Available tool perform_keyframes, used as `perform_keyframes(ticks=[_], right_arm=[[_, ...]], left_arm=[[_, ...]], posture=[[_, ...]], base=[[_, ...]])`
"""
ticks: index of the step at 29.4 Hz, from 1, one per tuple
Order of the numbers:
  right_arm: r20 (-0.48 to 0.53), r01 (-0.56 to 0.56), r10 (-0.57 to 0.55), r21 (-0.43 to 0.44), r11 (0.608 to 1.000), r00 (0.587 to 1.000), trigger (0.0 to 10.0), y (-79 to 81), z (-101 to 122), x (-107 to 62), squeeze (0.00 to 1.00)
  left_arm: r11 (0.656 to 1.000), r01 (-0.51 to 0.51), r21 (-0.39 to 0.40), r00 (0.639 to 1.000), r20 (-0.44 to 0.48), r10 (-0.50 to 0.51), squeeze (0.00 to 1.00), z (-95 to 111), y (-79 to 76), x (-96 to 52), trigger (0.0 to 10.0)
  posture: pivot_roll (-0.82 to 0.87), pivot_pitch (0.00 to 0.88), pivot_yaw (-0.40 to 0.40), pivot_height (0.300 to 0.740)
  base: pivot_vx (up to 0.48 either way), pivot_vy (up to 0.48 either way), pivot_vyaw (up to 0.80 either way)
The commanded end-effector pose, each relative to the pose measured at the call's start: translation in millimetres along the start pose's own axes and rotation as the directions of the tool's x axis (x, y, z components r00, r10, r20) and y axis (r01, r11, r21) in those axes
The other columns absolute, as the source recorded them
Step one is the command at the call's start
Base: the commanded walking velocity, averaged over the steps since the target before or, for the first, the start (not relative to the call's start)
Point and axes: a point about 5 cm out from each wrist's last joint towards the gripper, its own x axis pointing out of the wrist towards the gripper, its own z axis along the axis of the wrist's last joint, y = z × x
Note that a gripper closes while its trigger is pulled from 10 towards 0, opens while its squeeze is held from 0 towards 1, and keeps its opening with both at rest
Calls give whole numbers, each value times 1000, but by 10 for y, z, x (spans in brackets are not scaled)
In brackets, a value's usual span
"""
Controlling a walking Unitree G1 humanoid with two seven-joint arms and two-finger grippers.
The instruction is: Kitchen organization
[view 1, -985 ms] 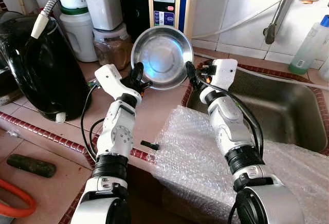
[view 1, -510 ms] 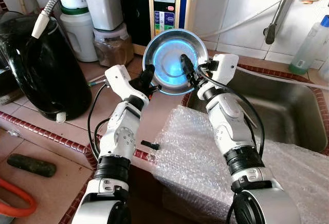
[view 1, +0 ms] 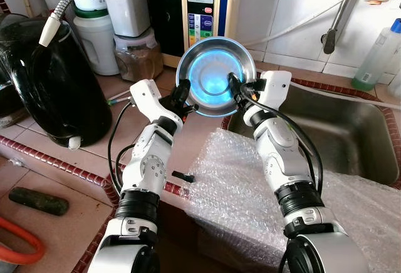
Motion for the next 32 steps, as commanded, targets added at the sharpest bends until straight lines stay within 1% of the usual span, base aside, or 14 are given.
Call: perform_keyframes(ticks=[1,16,22,31,32], right_arm=[[-20,24,-24,-3,1000,1000,0,-20,-5,25,0],[-16,83,-84,-25,996,996,0,-131,2,7,0],[-15,89,-89,-24,996,996,0,-130,-4,7,0],[-12,90,-91,-19,996,996,0,-126,-8,5,0],[-11,90,-90,-17,996,996,0,-125,-7,6,0]], left_arm=[[999,39,-29,999,16,-39,0,-44,-153,23,0],[1000,20,-22,1000,15,-20,0,-49,-123,29,0],[1000,5,-10,1000,18,-4,0,-44,-102,24,0],[999,38,3,999,-4,-38,0,-80,-146,22,0],[998,58,7,998,-11,-58,0,-83,-172,25,0]], posture=[[61,0,43,740],[54,0,44,740],[54,0,46,740],[56,0,47,740],[58,0,46,740]], base=[[0,0,0],[0,0,0],[0,0,0],[0,0,0],[0,0,0]])
